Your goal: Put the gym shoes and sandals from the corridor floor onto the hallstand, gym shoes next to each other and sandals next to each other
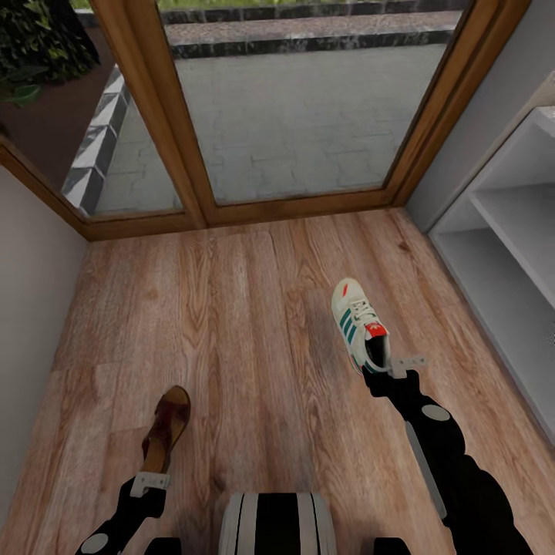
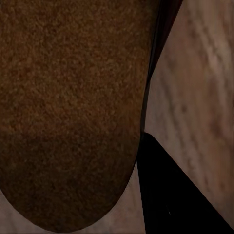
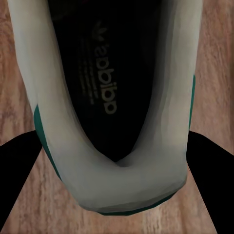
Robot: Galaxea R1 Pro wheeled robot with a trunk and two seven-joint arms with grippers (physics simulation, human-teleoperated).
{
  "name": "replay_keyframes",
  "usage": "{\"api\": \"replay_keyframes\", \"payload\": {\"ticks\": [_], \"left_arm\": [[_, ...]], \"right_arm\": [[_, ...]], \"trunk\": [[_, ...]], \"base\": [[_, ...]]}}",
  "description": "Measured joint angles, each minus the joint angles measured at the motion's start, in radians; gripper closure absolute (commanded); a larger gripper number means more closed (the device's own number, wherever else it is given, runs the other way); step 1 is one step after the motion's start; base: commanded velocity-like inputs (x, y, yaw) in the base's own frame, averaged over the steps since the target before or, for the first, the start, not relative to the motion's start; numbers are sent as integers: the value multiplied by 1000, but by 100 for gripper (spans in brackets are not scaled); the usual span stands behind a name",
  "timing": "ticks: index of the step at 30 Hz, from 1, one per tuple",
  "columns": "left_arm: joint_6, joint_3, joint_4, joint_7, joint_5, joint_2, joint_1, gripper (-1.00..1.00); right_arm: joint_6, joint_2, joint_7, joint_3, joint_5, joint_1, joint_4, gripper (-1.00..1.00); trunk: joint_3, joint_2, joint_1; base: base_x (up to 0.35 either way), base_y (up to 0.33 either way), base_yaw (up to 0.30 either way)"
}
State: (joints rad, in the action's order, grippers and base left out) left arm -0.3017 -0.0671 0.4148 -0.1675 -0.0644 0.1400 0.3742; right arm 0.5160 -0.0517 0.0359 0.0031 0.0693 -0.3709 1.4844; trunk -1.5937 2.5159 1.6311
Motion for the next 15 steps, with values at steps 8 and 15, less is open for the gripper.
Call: {"api": "replay_keyframes", "payload": {"ticks": [8, 15], "left_arm": [[0, -1, 0, 1, 0, 0, 1, 100], [0, -1, -1, 1, 0, 0, 1, 100]], "right_arm": [[-4, -1, 2, 0, 0, 0, -10, 100], [-5, 0, 2, 0, 0, 0, -10, 100]], "trunk": [[31, -2, -4], [58, -4, -7]], "base": [[0, 0, 0], [0, 0, 0]]}}
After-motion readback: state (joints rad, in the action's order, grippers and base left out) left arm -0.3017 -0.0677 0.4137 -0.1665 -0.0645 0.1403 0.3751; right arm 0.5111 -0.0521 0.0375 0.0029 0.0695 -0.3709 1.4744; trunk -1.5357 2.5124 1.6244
